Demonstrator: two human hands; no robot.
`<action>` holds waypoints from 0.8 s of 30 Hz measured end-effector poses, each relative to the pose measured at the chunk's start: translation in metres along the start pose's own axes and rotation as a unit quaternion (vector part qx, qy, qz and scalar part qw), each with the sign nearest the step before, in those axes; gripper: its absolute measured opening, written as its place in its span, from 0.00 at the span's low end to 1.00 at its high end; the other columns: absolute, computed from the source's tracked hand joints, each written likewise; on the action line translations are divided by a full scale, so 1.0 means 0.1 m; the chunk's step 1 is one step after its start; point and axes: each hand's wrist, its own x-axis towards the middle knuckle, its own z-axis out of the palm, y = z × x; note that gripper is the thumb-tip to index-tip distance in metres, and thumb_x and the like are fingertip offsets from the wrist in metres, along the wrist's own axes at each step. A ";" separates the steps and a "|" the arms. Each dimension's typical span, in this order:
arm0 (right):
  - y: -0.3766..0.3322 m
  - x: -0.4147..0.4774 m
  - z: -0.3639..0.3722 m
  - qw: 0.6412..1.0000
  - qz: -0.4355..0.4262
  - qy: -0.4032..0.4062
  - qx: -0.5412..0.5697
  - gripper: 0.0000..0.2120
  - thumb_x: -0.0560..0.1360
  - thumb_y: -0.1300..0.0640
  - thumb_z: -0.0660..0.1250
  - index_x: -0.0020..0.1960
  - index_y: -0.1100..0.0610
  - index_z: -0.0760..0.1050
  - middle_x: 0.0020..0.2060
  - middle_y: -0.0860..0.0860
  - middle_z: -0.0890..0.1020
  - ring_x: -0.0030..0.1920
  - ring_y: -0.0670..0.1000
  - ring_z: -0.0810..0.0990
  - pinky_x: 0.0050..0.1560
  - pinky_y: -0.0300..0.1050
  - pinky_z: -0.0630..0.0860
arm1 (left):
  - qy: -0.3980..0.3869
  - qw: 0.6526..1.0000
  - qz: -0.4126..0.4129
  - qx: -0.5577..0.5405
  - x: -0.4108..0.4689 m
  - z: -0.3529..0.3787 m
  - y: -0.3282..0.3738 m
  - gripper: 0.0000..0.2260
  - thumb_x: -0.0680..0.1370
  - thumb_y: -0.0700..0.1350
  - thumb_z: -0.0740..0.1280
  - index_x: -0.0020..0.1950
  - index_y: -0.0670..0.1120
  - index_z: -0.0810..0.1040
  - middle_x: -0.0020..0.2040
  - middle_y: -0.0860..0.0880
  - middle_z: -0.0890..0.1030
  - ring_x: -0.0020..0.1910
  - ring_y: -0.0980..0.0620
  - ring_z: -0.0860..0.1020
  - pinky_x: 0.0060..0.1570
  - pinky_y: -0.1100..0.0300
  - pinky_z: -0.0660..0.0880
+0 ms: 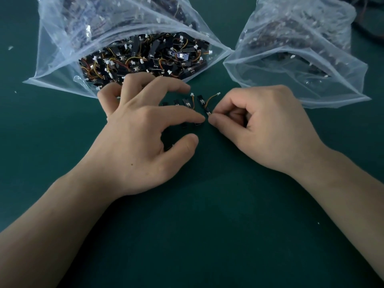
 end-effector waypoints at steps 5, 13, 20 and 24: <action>0.00 -0.01 0.00 1.000 -0.018 0.001 0.008 0.05 0.78 0.47 0.74 0.53 0.45 0.84 0.29 0.46 0.77 0.32 0.48 0.75 0.35 0.48 0.74 | 0.003 1.000 -0.003 0.011 0.00 0.01 0.00 0.15 0.76 0.58 0.65 0.60 0.63 0.85 0.69 0.57 0.73 0.72 0.49 0.62 0.69 0.40 0.55; 0.01 0.01 -0.01 1.000 -0.026 -0.009 0.002 0.05 0.79 0.47 0.72 0.50 0.46 0.85 0.31 0.45 0.78 0.35 0.48 0.76 0.37 0.52 0.76 | 0.000 1.000 0.004 0.012 0.01 0.01 -0.01 0.15 0.78 0.57 0.64 0.61 0.61 0.85 0.64 0.61 0.77 0.66 0.50 0.65 0.66 0.34 0.60; -0.03 0.01 -0.01 0.999 -0.035 -0.002 -0.014 0.08 0.81 0.47 0.69 0.50 0.48 0.85 0.32 0.43 0.77 0.34 0.47 0.75 0.36 0.52 0.75 | -0.002 1.000 0.011 0.004 0.01 0.00 0.01 0.16 0.77 0.57 0.65 0.62 0.60 0.84 0.65 0.62 0.77 0.67 0.52 0.66 0.67 0.37 0.59; -0.12 -0.02 -0.03 0.995 -0.075 0.052 -0.026 0.08 0.81 0.52 0.69 0.46 0.54 0.82 0.31 0.37 0.67 0.33 0.47 0.68 0.33 0.52 0.73 | 0.098 0.994 -0.003 -0.055 0.01 -0.02 -0.01 0.15 0.73 0.46 0.68 0.59 0.54 0.81 0.62 0.60 0.80 0.67 0.53 0.72 0.67 0.46 0.59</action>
